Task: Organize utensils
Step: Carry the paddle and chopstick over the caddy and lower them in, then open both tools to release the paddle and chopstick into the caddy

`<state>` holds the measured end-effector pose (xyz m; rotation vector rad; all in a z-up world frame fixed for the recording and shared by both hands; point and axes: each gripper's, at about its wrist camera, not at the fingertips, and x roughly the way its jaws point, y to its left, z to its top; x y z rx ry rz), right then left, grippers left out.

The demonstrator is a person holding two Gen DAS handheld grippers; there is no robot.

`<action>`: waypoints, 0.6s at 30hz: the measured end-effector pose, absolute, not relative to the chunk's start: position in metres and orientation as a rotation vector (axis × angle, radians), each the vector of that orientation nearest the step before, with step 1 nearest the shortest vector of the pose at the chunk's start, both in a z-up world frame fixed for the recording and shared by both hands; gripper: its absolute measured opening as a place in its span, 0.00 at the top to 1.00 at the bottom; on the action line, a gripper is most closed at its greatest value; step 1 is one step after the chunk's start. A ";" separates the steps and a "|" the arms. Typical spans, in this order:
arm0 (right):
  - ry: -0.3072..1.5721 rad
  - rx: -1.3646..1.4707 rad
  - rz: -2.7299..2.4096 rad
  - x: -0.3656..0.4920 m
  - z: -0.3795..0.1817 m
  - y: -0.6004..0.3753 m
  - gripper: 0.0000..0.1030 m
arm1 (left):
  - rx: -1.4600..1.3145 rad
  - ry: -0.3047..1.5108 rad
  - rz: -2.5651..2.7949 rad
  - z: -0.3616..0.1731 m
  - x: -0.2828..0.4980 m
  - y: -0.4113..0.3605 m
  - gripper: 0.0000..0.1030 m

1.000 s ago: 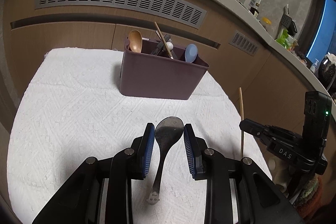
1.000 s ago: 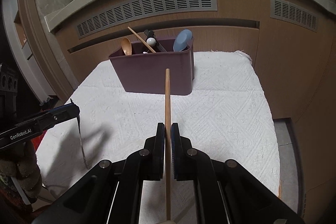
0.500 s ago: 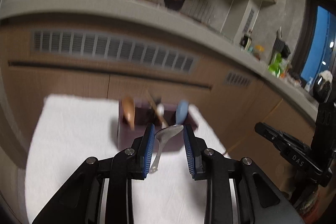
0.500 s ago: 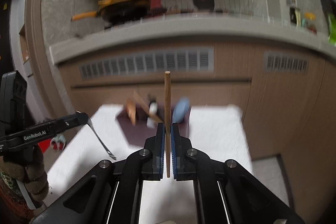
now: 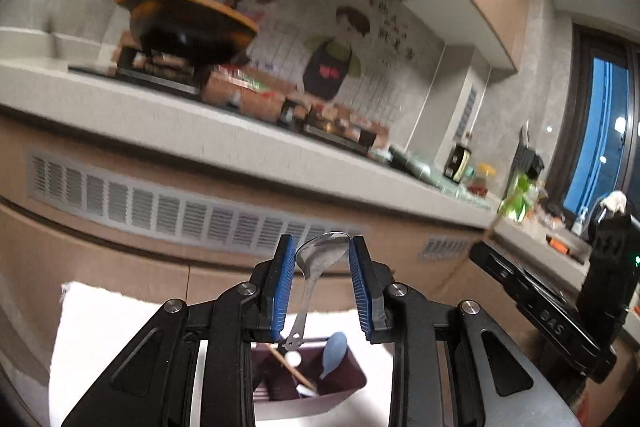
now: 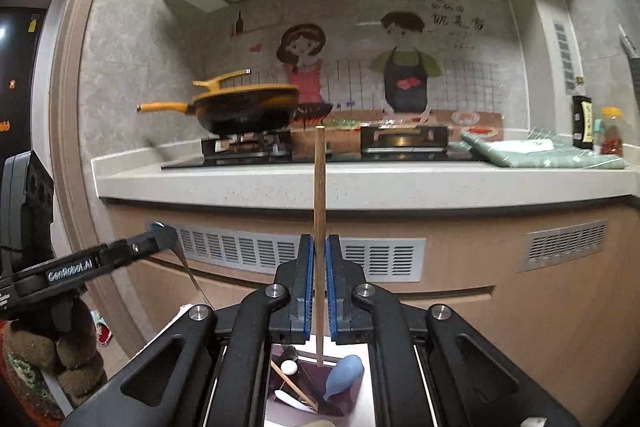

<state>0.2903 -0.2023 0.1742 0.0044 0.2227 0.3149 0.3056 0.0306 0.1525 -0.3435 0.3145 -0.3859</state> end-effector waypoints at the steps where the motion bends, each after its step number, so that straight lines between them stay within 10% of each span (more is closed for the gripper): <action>1: 0.242 0.002 0.313 0.300 0.167 -0.199 0.94 | -0.333 0.329 -0.386 0.146 0.310 0.030 0.72; 18: 0.674 -0.040 0.323 0.371 0.033 -0.178 0.94 | -0.387 0.740 -0.408 0.007 0.375 0.013 0.70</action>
